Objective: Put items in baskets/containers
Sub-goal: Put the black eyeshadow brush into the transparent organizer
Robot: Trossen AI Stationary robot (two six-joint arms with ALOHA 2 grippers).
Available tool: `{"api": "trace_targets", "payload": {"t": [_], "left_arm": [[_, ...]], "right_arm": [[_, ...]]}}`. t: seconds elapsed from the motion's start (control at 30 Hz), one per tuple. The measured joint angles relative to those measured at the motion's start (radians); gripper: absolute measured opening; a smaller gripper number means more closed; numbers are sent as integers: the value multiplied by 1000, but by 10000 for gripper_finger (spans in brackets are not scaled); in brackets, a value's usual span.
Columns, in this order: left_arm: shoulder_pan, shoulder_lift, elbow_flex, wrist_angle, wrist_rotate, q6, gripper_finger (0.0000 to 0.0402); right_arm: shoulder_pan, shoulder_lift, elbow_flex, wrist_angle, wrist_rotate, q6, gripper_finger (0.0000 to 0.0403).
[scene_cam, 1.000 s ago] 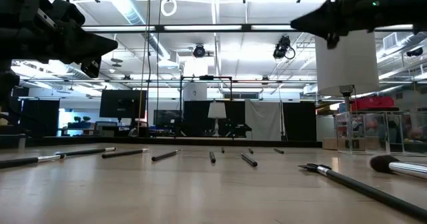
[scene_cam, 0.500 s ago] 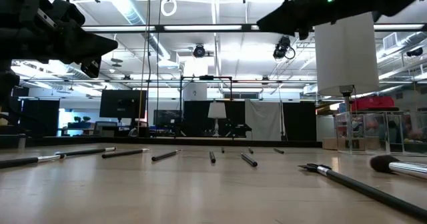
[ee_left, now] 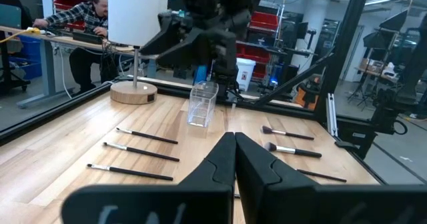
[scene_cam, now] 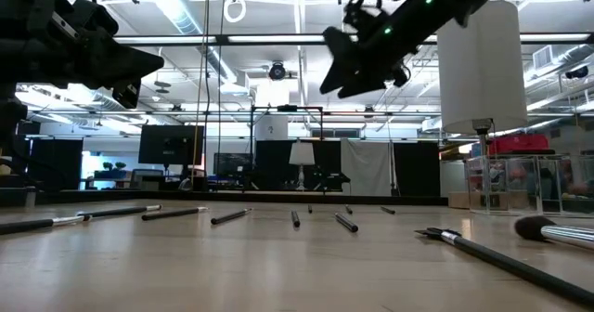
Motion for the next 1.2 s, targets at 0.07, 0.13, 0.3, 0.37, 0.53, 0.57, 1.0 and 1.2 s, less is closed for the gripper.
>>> {"api": "trace_targets", "payload": {"t": [0.07,0.13,0.3,0.37,0.53,0.57,1.0,1.2], "left_arm": [[0,0,0,0,0,0,7],[0,0,0,0,0,0,7],[0,0,0,0,0,0,7],[0,0,0,0,0,0,7],[0,0,0,0,0,0,7],[0,0,0,0,0,0,7],[0,0,0,0,0,0,7],[0,0,0,0,0,0,7]], "right_arm": [[-7,48,14,7,11,76,246],[-15,94,19,9,21,140,255],[-36,175,20,2,23,278,265],[-40,203,20,0,25,318,266],[-42,271,21,1,40,389,260],[-42,286,21,-1,49,400,258],[-77,463,21,7,90,550,241],[-91,492,23,30,100,552,226]]}}
